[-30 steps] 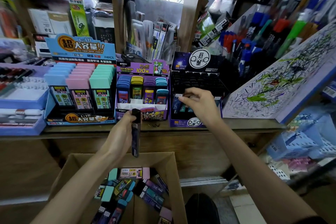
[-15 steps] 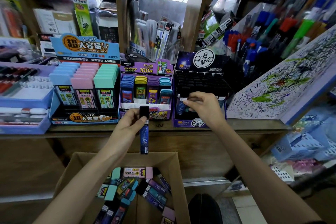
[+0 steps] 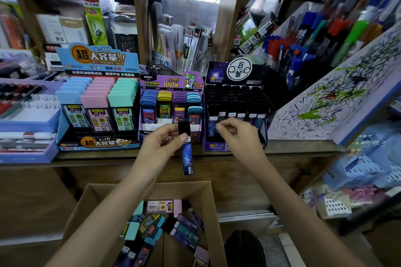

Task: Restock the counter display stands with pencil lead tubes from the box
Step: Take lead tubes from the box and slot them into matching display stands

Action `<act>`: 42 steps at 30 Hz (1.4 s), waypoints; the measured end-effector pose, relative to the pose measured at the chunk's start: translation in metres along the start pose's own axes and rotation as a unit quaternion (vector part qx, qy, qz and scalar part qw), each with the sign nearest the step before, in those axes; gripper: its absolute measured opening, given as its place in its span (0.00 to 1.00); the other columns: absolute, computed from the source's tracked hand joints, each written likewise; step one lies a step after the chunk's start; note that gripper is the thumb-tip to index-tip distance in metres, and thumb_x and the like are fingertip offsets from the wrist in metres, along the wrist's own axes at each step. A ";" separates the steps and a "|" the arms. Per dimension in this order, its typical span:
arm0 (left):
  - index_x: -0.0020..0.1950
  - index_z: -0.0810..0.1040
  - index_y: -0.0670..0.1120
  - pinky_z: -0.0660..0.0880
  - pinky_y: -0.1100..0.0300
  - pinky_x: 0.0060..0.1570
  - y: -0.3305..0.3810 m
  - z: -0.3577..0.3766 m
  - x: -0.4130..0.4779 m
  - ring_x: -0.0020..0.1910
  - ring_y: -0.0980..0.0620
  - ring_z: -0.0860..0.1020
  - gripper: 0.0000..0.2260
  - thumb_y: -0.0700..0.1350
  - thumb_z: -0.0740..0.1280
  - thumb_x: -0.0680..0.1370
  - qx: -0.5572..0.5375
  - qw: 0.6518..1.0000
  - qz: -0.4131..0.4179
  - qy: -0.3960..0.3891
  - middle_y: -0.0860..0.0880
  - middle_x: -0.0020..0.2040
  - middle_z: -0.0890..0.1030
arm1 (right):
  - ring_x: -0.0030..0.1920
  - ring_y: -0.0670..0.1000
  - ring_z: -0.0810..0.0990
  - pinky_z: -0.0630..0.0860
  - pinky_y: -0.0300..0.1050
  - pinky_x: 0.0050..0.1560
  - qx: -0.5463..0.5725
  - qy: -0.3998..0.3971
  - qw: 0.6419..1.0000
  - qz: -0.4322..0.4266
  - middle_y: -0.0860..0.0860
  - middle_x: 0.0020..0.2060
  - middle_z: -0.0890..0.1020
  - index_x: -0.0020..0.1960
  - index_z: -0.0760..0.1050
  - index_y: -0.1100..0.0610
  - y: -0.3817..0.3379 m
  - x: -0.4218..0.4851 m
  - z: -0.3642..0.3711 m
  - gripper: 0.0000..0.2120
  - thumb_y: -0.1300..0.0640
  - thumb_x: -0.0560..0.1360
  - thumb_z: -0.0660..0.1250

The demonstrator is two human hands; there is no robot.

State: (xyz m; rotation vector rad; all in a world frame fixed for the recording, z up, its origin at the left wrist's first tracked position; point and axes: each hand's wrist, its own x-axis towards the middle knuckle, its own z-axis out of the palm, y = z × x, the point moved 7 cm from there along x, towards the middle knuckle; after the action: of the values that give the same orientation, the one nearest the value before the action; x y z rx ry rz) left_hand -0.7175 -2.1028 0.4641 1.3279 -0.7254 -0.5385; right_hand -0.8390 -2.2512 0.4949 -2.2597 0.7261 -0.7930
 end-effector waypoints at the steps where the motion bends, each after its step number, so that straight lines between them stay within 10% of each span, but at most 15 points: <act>1: 0.53 0.79 0.50 0.75 0.67 0.41 0.002 0.003 0.002 0.48 0.58 0.78 0.08 0.42 0.68 0.75 -0.011 1.000 0.002 0.008 0.54 0.47 0.80 | 0.44 0.42 0.80 0.73 0.30 0.45 0.078 -0.033 0.996 0.011 0.45 0.41 0.82 0.49 0.79 0.53 -0.005 -0.004 0.003 0.06 0.53 0.77 0.65; 13: 0.45 0.79 0.57 0.74 0.72 0.34 0.032 0.046 0.019 0.39 0.67 0.79 0.11 0.39 0.68 0.75 -0.017 0.997 0.067 -0.035 0.63 0.38 0.82 | 0.42 0.39 0.81 0.75 0.30 0.42 0.240 -0.084 0.966 -0.040 0.42 0.39 0.82 0.45 0.77 0.45 -0.023 -0.010 -0.002 0.08 0.58 0.75 0.67; 19: 0.51 0.80 0.52 0.78 0.64 0.45 0.034 0.050 0.027 0.48 0.56 0.79 0.06 0.43 0.68 0.76 0.075 0.994 0.065 -0.047 0.54 0.48 0.82 | 0.38 0.41 0.80 0.76 0.33 0.40 0.230 -0.042 0.972 -0.032 0.45 0.37 0.82 0.42 0.78 0.47 -0.008 0.006 -0.025 0.07 0.59 0.72 0.71; 27: 0.61 0.77 0.45 0.64 0.62 0.54 0.020 0.021 0.031 0.59 0.51 0.71 0.13 0.46 0.67 0.77 0.449 0.876 0.175 -0.009 0.48 0.58 0.75 | 0.41 0.39 0.80 0.76 0.31 0.43 0.183 0.053 0.982 -0.011 0.46 0.40 0.82 0.45 0.77 0.47 0.023 0.027 -0.058 0.05 0.58 0.74 0.70; 42: 0.65 0.74 0.43 0.70 0.49 0.58 -0.010 0.016 0.031 0.60 0.44 0.73 0.16 0.44 0.65 0.78 0.549 0.821 0.153 -0.039 0.44 0.61 0.76 | 0.45 0.42 0.80 0.76 0.29 0.47 0.082 0.010 0.995 -0.048 0.45 0.42 0.80 0.53 0.79 0.58 0.021 0.017 -0.017 0.07 0.59 0.75 0.68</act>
State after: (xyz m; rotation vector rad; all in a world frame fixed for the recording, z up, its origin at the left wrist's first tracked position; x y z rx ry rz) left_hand -0.7075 -2.1379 0.4607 2.1873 -1.3946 0.1713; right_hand -0.8459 -2.2826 0.4963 -2.1537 0.5440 -0.8897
